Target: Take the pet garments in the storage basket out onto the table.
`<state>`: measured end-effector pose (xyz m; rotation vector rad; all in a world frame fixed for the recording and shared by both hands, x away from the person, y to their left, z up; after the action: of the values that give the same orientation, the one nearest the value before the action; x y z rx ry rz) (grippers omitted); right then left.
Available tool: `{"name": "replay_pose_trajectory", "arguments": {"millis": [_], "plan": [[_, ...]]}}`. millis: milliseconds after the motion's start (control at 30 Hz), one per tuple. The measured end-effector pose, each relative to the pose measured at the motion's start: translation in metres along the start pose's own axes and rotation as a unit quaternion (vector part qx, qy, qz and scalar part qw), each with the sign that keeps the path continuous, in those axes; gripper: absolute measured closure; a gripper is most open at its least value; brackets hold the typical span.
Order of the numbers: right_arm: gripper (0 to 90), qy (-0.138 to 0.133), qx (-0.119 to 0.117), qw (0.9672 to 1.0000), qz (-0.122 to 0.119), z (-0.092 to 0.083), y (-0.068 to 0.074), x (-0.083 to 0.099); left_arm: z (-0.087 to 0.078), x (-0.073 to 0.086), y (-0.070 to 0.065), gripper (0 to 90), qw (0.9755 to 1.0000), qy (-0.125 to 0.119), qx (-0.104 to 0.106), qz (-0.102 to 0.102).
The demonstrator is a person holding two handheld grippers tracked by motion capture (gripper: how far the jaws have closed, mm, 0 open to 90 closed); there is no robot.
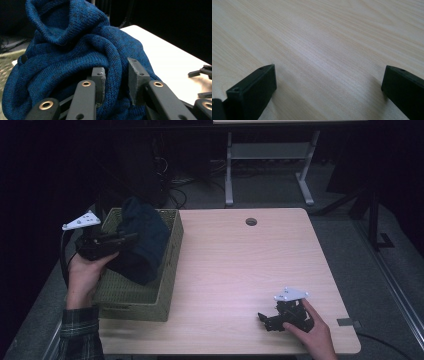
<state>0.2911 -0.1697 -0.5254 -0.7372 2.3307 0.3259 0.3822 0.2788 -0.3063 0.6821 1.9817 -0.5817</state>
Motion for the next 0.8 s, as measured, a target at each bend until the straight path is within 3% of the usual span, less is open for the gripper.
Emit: {"name": "replay_pose_trajectory", "arguments": {"millis": [333, 800], "plan": [[0.0, 0.001, 0.000, 1.0000, 0.000, 0.000, 0.000, 0.000, 0.008, -0.026, -0.038, 69.8, 0.9985, -0.024, 0.042, 0.028], [0.0, 0.001, -0.001, 1.0000, 0.002, 0.000, 0.000, 0.000, 0.032, -0.040, -0.077, 69.8, 0.9948, -0.020, 0.079, 0.061]]}}
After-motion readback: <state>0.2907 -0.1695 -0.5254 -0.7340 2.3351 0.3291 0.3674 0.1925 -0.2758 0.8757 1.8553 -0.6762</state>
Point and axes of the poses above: each handheld gripper's, and its own axes: z roughly forward along the jaws, x roughly out of its underside, y roughly to its left, the point moved 6 cm from there along z, roughly forward along the jaws, and after that the axes turned 3 degrees about y, right-handed, at the moved point
